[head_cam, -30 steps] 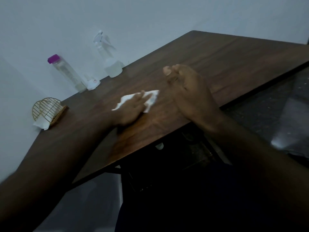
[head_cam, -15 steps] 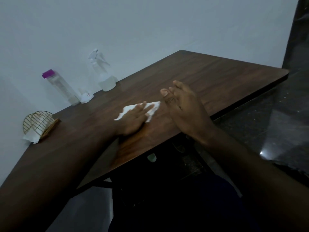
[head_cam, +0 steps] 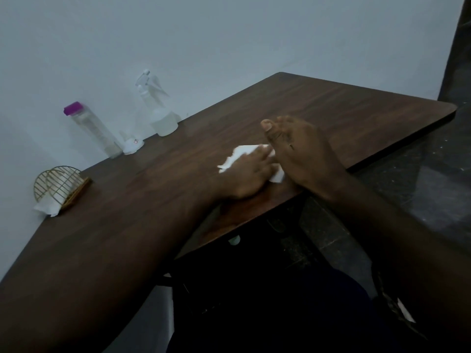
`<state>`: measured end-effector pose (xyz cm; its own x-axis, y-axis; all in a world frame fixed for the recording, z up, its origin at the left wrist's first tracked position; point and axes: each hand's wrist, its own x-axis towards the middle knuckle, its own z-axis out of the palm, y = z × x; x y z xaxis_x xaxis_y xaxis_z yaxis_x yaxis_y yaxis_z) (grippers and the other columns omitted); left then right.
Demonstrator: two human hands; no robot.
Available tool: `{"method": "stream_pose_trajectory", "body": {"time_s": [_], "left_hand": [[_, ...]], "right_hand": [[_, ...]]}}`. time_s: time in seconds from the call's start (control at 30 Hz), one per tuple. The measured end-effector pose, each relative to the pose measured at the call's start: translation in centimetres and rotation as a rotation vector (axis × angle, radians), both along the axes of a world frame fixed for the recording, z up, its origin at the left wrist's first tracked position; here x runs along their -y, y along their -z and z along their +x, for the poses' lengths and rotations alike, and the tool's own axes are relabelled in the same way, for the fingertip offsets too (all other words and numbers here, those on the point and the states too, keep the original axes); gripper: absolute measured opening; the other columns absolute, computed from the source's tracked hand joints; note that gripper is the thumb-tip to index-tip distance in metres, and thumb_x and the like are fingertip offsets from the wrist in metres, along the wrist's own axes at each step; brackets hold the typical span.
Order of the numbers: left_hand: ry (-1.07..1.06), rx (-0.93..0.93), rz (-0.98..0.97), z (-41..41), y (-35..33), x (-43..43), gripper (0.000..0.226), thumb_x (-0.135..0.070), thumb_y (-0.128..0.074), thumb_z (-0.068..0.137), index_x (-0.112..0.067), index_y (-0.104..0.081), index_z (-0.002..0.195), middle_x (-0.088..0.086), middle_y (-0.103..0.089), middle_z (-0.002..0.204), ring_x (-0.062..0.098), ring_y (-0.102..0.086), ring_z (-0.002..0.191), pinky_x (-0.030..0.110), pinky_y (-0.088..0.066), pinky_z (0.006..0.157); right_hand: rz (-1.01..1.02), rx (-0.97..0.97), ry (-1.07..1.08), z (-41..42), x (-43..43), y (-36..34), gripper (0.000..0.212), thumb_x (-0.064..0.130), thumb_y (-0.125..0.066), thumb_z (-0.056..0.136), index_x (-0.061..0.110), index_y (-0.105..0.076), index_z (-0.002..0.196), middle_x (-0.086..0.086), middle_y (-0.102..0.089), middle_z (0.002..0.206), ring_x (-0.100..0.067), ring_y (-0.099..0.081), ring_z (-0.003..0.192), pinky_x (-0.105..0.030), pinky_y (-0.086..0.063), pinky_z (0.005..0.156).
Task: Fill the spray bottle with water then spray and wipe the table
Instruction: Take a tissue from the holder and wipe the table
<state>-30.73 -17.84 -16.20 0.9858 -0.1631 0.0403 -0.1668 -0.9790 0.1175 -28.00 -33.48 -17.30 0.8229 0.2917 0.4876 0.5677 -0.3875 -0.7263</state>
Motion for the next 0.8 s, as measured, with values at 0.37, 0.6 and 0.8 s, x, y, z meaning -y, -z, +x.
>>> {"method": "stream_pose_trajectory", "body": {"time_s": [0.37, 0.6, 0.8], "left_hand": [[-0.007, -0.045, -0.056, 1.6, 1.1, -3.0, 0.041, -0.036, -0.039, 0.095, -0.026, -0.048, 0.134, 0.003, -0.056, 0.133, 0.012, -0.047, 0.128, 0.036, -0.033, 0.112], [0.196, -0.096, -0.122, 2.4, 0.4, -3.5, 0.037, -0.025, -0.035, 0.103, -0.023, -0.048, 0.139, -0.009, -0.045, 0.146, 0.009, -0.04, 0.135, 0.026, -0.027, 0.114], [-0.446, -0.111, 0.102, 11.4, 1.1, -15.0, 0.065, -0.062, -0.008, 0.084, -0.04, -0.033, 0.141, 0.001, -0.033, 0.154, 0.019, -0.028, 0.143, 0.046, -0.016, 0.117]], "right_hand": [[-0.376, 0.091, 0.068, 2.0, -1.6, 2.6, 0.105, 0.081, -0.001, 0.082, 0.002, -0.057, 0.123, -0.015, -0.056, 0.133, -0.029, -0.048, 0.129, -0.043, -0.03, 0.113], [-0.493, 0.088, 0.033, 2.3, -1.4, 3.0, 0.121, 0.085, 0.012, 0.073, 0.002, -0.043, 0.14, -0.016, -0.045, 0.148, -0.028, -0.037, 0.141, -0.043, -0.024, 0.119], [-0.578, 0.093, 0.08, 2.7, -1.6, 3.6, 0.117, 0.083, 0.006, 0.078, -0.003, -0.038, 0.145, -0.019, -0.042, 0.15, -0.029, -0.036, 0.142, -0.042, -0.023, 0.119]]}}
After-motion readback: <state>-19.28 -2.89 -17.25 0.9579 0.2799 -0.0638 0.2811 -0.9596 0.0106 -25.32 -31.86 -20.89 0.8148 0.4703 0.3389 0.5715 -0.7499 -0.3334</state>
